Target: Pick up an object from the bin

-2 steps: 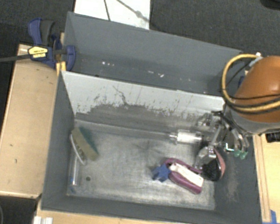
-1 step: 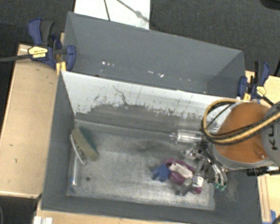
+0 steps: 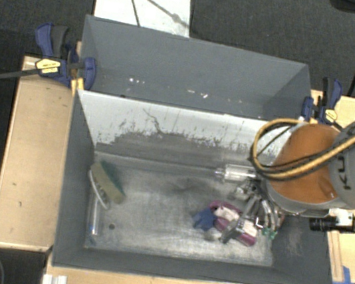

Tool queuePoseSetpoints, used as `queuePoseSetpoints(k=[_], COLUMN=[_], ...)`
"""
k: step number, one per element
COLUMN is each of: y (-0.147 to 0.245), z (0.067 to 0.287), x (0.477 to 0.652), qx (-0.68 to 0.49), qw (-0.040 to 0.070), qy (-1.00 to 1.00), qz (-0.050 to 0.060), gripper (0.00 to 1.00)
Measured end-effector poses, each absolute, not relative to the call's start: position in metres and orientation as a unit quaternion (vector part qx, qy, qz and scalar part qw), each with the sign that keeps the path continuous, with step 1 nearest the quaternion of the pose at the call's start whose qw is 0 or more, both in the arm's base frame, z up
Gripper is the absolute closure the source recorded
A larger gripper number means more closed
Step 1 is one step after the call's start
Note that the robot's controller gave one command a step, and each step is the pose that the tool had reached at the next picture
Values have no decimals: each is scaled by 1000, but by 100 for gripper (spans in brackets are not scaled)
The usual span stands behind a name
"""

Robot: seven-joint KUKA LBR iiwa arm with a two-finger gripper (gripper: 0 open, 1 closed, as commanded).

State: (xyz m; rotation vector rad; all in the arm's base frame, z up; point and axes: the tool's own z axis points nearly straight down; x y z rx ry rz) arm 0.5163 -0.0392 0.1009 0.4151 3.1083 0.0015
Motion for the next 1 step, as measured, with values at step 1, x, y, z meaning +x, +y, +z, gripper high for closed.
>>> queuePoseSetpoints(k=[1], y=[-50], z=[100], x=[512], qx=[256], qw=[2], qy=[967], qz=[0], gripper=[0])
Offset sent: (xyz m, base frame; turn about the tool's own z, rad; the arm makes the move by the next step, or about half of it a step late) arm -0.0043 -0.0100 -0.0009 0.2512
